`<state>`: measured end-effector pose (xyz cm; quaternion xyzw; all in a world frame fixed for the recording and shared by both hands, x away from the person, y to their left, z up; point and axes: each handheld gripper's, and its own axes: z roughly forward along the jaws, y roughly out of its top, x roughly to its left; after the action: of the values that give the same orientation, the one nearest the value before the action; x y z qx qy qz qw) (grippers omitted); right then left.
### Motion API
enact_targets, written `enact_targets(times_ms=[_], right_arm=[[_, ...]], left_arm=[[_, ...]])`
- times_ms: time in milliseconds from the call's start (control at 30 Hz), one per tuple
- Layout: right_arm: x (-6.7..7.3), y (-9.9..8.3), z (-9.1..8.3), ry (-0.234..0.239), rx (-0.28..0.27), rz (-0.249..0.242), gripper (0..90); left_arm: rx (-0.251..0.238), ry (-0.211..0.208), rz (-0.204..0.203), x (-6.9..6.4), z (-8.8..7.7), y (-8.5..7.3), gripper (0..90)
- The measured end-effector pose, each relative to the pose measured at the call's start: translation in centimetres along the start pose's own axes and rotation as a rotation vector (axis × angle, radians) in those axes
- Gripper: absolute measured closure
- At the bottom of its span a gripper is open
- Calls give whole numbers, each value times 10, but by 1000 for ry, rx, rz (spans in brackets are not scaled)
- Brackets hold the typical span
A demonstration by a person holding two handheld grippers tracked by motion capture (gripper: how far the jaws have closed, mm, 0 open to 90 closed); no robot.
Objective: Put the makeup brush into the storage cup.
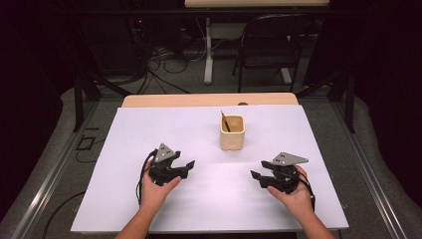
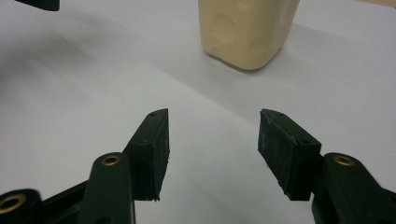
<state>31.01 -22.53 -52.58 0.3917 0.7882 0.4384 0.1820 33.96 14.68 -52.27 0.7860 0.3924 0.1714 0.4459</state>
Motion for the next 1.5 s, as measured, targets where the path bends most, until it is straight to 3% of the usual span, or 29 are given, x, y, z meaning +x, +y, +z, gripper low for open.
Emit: enact_targets(times_ms=[267, 633, 967, 1267, 1500], right_arm=[[-3, -4, -1, -2, 4, 16, 438], [-9, -9, -1, -6, 13, 43, 459], [-11, -13, 3, -31, 38, 38, 460], [-15, -15, 4, -23, 31, 72, 458], [-13, -16, 7, -12, 33, 71, 450]], left_arm=[[33, -1, 10, 3, -5, -8, 334], [78, 7, -7, 12, -14, -21, 333], [85, 6, -30, 16, -12, -25, 334], [93, 4, -31, 16, -9, -26, 334], [96, -1, -37, 15, -7, -27, 334]])
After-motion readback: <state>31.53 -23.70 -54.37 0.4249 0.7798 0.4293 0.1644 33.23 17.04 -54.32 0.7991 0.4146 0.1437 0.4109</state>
